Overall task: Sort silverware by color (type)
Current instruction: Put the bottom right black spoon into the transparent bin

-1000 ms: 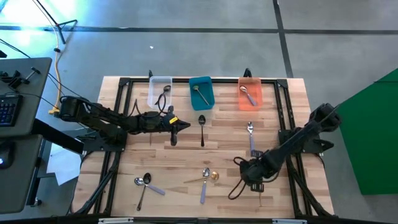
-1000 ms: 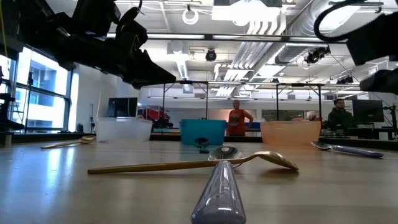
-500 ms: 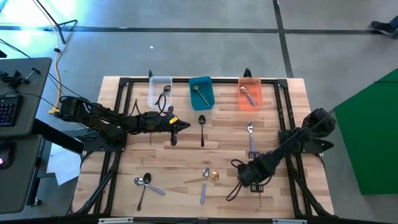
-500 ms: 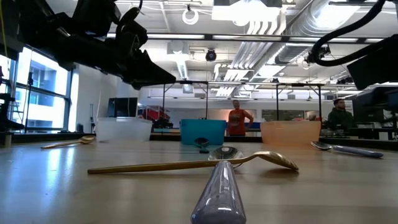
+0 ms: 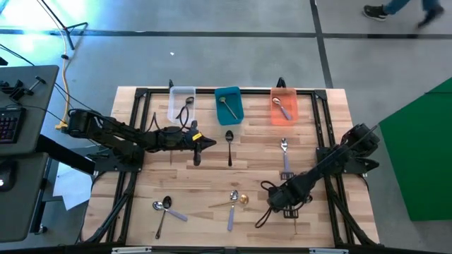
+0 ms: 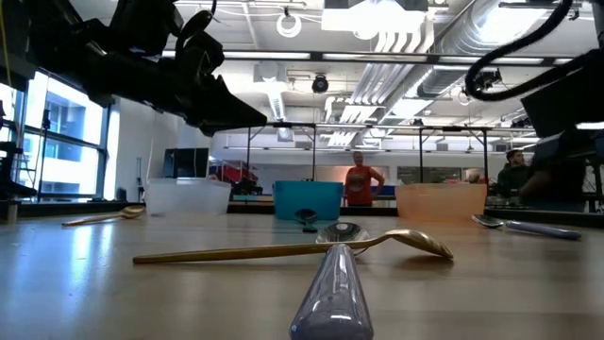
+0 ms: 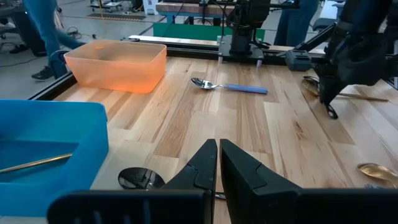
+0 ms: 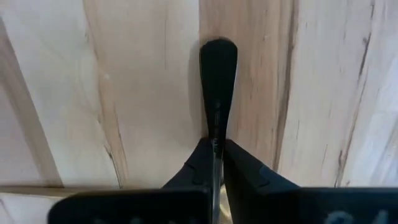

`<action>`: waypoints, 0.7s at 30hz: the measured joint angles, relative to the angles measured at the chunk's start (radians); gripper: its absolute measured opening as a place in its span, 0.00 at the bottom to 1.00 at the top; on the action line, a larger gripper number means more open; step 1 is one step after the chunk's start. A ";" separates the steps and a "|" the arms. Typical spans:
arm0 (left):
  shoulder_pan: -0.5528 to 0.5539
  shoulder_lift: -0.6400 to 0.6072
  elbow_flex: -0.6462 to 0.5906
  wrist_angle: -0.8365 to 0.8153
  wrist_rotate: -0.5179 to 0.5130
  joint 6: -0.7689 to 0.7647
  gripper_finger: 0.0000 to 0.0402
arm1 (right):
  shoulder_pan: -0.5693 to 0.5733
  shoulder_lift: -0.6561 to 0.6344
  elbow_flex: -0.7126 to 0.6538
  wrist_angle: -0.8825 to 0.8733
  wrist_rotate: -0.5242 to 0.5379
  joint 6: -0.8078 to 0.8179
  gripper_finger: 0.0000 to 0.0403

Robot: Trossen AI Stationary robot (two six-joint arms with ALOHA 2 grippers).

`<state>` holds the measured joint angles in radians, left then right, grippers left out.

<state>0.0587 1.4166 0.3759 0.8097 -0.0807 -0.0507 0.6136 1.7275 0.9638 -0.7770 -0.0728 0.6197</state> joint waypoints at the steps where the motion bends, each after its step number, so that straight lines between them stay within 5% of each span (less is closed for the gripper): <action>1: 0.000 0.000 0.000 0.000 0.000 0.000 0.02 | 0.000 -0.001 0.010 0.005 0.003 0.000 0.02; 14: 0.000 0.000 0.000 0.003 0.000 0.001 0.02 | -0.026 -0.142 0.076 -0.034 0.115 0.008 0.02; 21: 0.000 0.000 0.000 0.003 0.035 0.001 0.02 | -0.072 -0.279 0.081 -0.052 0.281 -0.023 0.02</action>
<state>0.0589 1.4166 0.3759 0.8127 -0.0456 -0.0496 0.5419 1.4488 1.0451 -0.8292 0.2079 0.5969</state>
